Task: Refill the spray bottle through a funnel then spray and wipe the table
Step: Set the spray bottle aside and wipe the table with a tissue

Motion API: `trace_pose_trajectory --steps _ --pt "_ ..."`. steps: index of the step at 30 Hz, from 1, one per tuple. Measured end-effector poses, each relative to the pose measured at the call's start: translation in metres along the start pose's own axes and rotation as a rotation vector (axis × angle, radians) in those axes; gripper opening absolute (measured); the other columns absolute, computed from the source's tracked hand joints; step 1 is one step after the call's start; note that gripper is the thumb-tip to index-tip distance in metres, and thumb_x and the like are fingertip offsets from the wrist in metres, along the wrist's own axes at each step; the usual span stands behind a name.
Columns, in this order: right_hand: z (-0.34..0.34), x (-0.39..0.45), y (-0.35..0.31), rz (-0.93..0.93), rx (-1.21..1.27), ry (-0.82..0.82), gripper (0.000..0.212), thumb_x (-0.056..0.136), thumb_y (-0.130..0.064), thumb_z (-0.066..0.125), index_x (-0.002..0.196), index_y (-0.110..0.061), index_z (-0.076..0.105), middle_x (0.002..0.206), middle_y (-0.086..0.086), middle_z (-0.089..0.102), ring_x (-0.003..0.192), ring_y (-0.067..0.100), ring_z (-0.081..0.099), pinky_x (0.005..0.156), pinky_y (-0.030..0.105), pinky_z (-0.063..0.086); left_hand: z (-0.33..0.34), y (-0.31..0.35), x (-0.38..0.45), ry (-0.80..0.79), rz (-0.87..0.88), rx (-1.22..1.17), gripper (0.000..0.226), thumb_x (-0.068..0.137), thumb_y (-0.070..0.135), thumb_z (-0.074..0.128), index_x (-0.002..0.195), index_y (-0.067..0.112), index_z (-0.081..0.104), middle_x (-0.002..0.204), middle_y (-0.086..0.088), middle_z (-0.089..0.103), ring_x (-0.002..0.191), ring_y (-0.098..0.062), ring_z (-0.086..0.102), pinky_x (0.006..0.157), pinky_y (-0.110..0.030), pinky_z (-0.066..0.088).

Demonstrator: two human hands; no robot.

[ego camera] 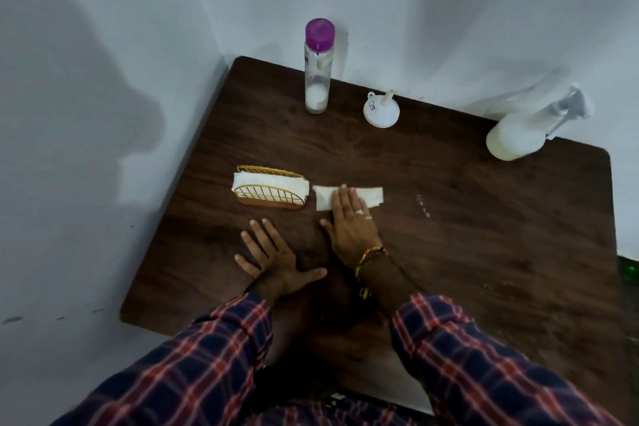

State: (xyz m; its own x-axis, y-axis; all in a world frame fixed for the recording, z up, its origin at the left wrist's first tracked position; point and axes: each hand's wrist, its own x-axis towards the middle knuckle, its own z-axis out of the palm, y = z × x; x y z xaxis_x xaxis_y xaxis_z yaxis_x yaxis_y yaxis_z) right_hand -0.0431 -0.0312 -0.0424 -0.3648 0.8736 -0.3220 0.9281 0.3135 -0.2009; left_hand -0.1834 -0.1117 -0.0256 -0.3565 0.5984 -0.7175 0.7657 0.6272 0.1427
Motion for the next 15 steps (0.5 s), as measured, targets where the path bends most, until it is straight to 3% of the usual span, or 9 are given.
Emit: trace_pose_trajectory --steps 4,8,10,13,15 --pt "0.010 -0.037 0.005 0.139 0.010 -0.014 0.069 0.098 -0.045 0.028 0.143 0.005 0.041 0.147 0.028 0.042 0.138 0.042 0.039 0.111 0.051 0.037 -0.002 -0.001 -0.001 -0.017 0.026 -0.013 0.167 0.041 0.089 0.064 0.135 0.004 -0.044 0.144 -0.020 -0.046 0.137 -0.041 -0.037 0.108 -0.068 -0.008" --pt "-0.008 -0.001 0.028 0.334 0.088 0.014 0.068 0.103 -0.044 0.028 0.153 0.001 0.015 0.161 0.022 0.013 0.150 0.037 0.011 0.121 0.047 0.012 0.000 -0.004 0.002 -0.015 0.034 -0.004 0.165 0.043 0.091 0.062 0.135 0.005 -0.044 0.143 -0.019 -0.048 0.136 -0.041 -0.039 0.107 -0.068 -0.010" --pt "-0.010 0.010 0.023 0.234 0.066 0.013 0.068 0.102 -0.042 0.028 0.154 0.000 0.014 0.161 0.022 0.012 0.149 0.038 0.011 0.120 0.048 0.011 0.004 -0.004 0.003 0.008 0.035 -0.022 0.154 0.052 0.091 0.054 0.138 0.005 -0.041 0.146 -0.018 -0.045 0.138 -0.041 -0.036 0.108 -0.068 -0.009" --pt "0.001 -0.028 -0.002 0.049 0.045 -0.096 0.066 0.103 -0.041 0.028 0.155 -0.004 0.012 0.162 0.019 0.008 0.150 0.036 0.007 0.121 0.047 0.009 0.008 0.000 0.003 0.120 0.012 -0.063 0.113 0.076 0.081 0.023 0.148 0.010 -0.026 0.157 -0.016 -0.027 0.144 -0.039 -0.023 0.111 -0.070 0.002" --pt "0.013 -0.070 -0.006 0.032 0.020 -0.088 0.066 0.101 -0.043 0.025 0.152 -0.002 0.023 0.159 0.020 0.019 0.148 0.036 0.019 0.120 0.049 0.021 0.008 0.002 0.006 0.084 0.015 -0.078 0.099 0.086 0.072 0.021 0.151 0.010 -0.020 0.157 -0.015 -0.028 0.144 -0.038 -0.024 0.112 -0.069 -0.001"
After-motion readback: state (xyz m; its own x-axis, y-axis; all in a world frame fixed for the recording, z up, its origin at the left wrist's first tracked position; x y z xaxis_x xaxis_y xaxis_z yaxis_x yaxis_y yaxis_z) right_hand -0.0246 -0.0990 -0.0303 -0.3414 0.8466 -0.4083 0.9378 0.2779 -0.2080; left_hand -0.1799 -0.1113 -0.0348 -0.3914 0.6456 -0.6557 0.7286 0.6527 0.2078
